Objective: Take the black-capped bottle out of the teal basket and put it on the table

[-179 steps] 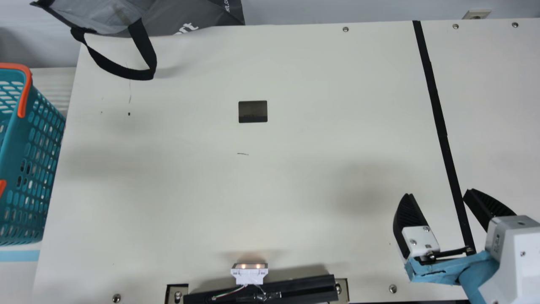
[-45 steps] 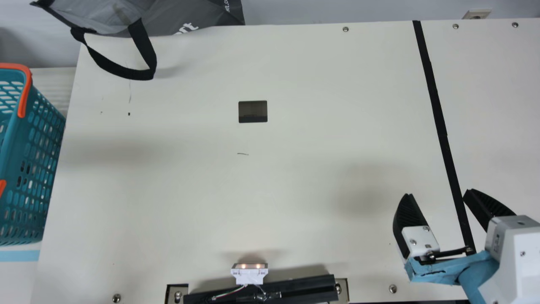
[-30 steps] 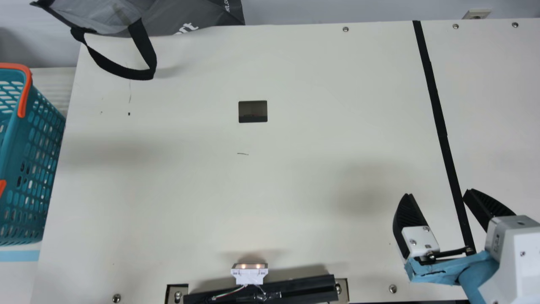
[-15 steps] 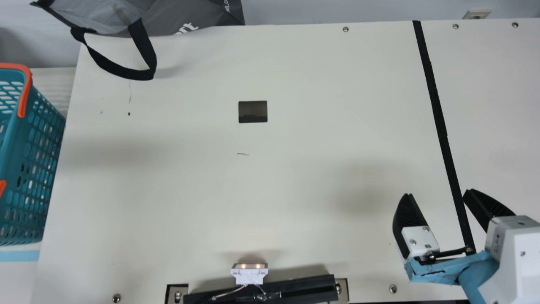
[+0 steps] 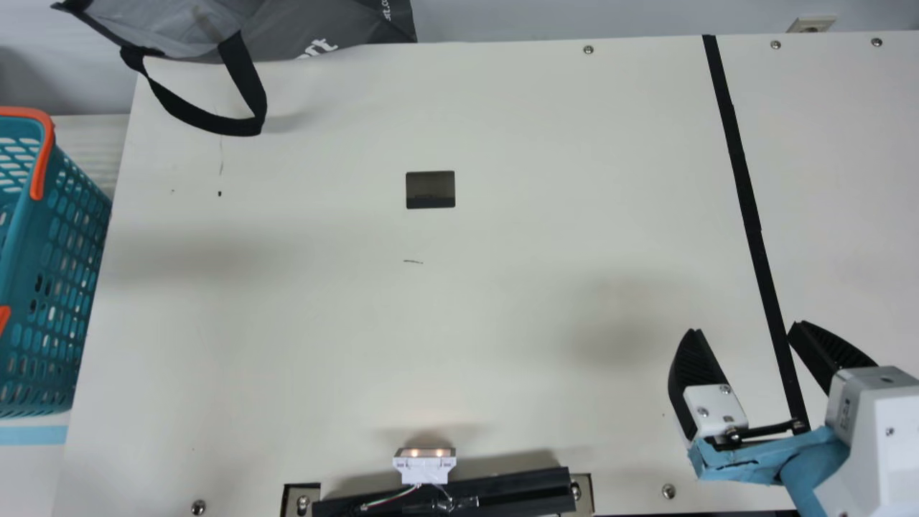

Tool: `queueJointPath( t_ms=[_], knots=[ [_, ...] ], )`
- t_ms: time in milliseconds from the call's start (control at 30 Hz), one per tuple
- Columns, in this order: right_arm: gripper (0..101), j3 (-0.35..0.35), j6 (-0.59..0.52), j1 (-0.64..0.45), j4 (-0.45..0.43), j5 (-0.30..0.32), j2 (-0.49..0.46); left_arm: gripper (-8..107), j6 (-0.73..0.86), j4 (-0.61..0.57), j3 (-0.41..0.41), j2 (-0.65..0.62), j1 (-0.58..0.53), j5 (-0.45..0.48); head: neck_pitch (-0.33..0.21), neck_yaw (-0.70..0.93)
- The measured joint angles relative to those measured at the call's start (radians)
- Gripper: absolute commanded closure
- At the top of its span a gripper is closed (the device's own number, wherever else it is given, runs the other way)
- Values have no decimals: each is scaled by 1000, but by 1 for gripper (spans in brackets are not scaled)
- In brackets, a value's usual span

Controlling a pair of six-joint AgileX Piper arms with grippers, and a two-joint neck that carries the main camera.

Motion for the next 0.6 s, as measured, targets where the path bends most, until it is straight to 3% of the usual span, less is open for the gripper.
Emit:
queueJointPath(
  t_ms=[600],
  knots=[
    [10,0,0,0,0,1,0,99,-186,180,-9,-232,-66,79,0,0]
  ],
)
